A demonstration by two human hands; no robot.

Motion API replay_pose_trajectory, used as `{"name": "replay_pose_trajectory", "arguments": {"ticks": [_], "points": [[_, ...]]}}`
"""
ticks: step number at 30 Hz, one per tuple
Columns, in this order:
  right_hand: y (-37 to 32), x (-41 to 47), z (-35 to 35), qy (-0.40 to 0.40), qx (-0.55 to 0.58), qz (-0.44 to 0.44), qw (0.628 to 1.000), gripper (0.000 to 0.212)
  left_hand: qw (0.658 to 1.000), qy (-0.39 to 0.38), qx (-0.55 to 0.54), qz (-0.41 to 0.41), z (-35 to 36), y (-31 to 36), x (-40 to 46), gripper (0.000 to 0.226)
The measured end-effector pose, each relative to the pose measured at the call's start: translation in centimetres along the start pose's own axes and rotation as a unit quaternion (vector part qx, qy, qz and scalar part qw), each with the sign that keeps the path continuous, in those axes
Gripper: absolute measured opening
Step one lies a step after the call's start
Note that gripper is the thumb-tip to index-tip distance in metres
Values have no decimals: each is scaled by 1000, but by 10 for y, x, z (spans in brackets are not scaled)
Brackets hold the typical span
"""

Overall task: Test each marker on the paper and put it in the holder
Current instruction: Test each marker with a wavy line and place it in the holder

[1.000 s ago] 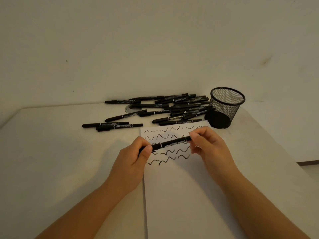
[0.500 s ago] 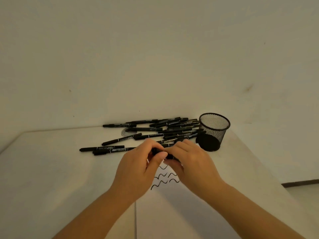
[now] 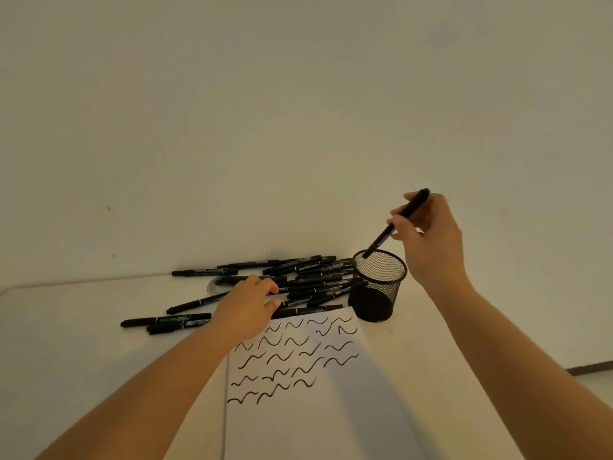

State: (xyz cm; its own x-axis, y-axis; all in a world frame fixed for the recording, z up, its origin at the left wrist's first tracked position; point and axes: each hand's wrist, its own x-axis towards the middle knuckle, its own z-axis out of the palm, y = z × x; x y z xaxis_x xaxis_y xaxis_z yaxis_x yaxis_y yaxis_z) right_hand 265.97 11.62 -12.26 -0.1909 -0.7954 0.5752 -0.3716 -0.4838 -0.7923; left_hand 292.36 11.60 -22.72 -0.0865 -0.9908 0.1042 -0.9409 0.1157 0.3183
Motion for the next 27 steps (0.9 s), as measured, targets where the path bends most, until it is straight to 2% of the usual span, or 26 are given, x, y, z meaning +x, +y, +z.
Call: {"name": "replay_pose_trajectory", "arguments": {"ticks": [4, 8, 12, 20, 27], "points": [[29, 5, -1, 8, -36, 56, 998, 36, 999, -6, 13, -29, 9, -1, 9, 33], [52, -6, 3, -4, -78, 96, 992, 49, 998, -29, -5, -50, 15, 0, 12, 31], [63, -16, 5, -18, -105, 77, 991, 57, 999, -9, 13, -33, 20, 1, 11, 30], [71, -27, 15, -61, -196, 35, 978, 48, 999, -8, -12, -48, 28, -2, 13, 26], [71, -31, 17, -52, -242, -5, 969, 38, 998, -41, -34, -45, 24, -7, 17, 25]]}}
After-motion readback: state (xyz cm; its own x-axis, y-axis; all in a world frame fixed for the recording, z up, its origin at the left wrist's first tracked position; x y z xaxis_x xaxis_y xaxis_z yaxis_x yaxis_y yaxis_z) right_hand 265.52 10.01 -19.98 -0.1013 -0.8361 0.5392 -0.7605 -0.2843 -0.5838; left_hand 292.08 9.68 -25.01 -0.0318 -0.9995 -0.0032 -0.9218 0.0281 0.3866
